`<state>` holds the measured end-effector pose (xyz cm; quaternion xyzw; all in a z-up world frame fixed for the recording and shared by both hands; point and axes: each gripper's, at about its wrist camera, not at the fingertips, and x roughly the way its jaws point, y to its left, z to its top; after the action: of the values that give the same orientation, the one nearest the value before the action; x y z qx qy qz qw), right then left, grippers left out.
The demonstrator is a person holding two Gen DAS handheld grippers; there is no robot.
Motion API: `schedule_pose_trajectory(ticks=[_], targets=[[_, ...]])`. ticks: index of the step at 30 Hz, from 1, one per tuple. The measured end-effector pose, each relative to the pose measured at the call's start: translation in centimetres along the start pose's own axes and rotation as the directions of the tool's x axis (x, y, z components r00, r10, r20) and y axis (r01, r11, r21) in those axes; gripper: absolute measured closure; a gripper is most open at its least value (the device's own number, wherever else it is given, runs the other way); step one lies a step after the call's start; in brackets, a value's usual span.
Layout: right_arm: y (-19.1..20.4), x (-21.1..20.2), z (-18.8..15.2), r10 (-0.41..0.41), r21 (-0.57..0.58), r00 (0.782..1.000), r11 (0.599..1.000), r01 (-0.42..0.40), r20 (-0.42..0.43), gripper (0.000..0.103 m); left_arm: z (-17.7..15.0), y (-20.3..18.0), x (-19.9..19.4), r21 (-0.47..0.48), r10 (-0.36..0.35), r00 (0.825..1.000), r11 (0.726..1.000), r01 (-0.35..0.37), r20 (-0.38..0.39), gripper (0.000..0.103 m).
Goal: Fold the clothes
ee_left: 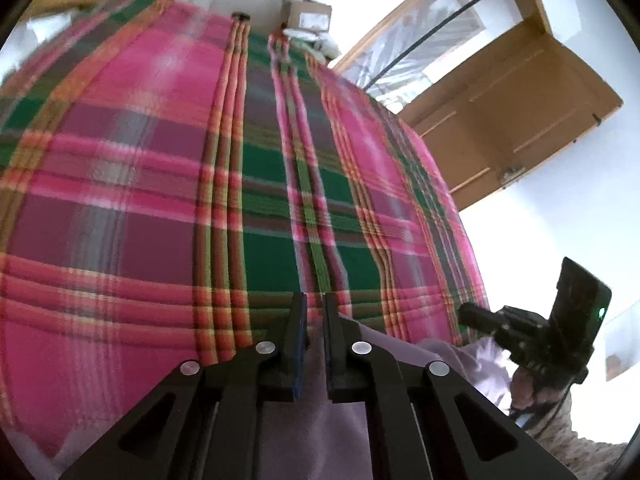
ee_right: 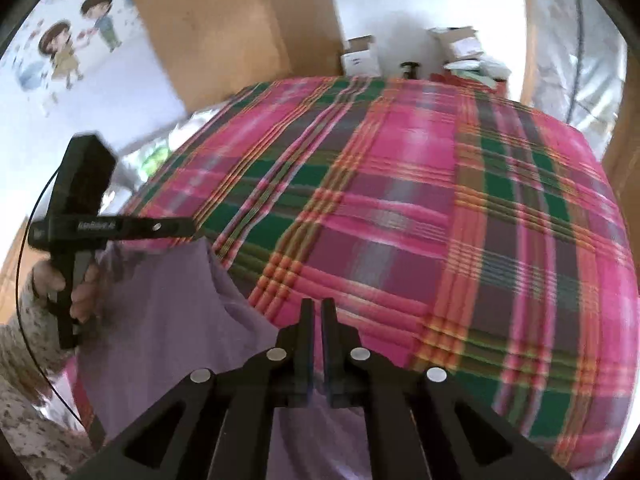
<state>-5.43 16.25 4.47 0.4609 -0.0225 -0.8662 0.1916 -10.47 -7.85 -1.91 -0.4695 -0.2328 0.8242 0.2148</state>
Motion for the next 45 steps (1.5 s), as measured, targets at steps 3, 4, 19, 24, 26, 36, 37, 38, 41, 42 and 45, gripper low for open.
schedule_pose_trajectory(ticks=[3, 4, 19, 24, 26, 36, 37, 38, 41, 42, 45], targets=[[-2.7, -2.5, -1.4, -0.09, 0.093, 0.995, 0.992, 0.085, 0.044, 0.093, -0.3, -1.0, -1.4, 0.039, 0.025, 0.999, 0.999, -0.026, 0.026, 0.093], [-3.8, -3.5, -2.1, -0.123, 0.131, 0.991, 0.985, 0.115, 0.053, 0.089, -0.6, -1.4, -1.7, 0.053, 0.031, 0.999, 0.998, -0.033, 0.031, 0.093], [-18.8, -14.8, -17.5, -0.437, 0.657, 0.899, 0.689, 0.308, 0.037, 0.065, -4.0, -4.4, 0.3, 0.055, -0.029, 0.998, 0.998, 0.032, -0.059, 0.088], [-21.3, -13.6, -18.0, -0.416, 0.678, 0.909, 0.668, 0.306, 0.0, 0.062, -4.9, -3.7, 1.3, 0.038, -0.001, 0.995, 0.999, 0.005, -0.098, 0.088], [-21.9, -13.1, -18.1, -0.389, 0.686, 0.921, 0.671, 0.28, 0.005, 0.062, -5.0, -3.5, 1.3, 0.027, -0.001, 0.995, 1.0, 0.004, -0.098, 0.088], [-20.9, -14.3, -18.3, -0.444, 0.685, 0.893, 0.674, 0.277, 0.077, 0.099, -4.8, -3.0, 1.9, 0.009, -0.006, 0.994, 1.0, 0.007, -0.109, 0.088], [-20.8, -14.8, -18.4, -0.461, 0.687, 0.884, 0.668, 0.285, 0.081, 0.099, -4.8, -3.0, 1.9, 0.007, -0.007, 0.994, 1.0, 0.008, -0.11, 0.088], [-20.7, -15.3, -18.4, -0.478, 0.689, 0.874, 0.662, 0.294, 0.086, 0.099, -4.8, -3.0, 1.9, 0.005, -0.008, 0.994, 1.0, 0.008, -0.109, 0.088], [-20.5, -16.2, -18.4, -0.506, 0.686, 0.859, 0.651, 0.326, 0.072, 0.099, -4.9, -3.0, 1.8, 0.0, -0.009, 0.994, 1.0, 0.009, -0.108, 0.088], [-20.5, -16.5, -18.3, -0.515, 0.684, 0.855, 0.647, 0.336, 0.067, 0.099, -4.9, -3.0, 1.8, 0.001, -0.008, 0.994, 1.0, 0.008, -0.108, 0.088], [-21.0, -15.4, -18.3, -0.512, 0.681, 0.858, 0.64, 0.355, 0.034, 0.099, -4.8, -3.1, 1.9, 0.005, -0.005, 0.994, 1.0, 0.005, -0.107, 0.088]])
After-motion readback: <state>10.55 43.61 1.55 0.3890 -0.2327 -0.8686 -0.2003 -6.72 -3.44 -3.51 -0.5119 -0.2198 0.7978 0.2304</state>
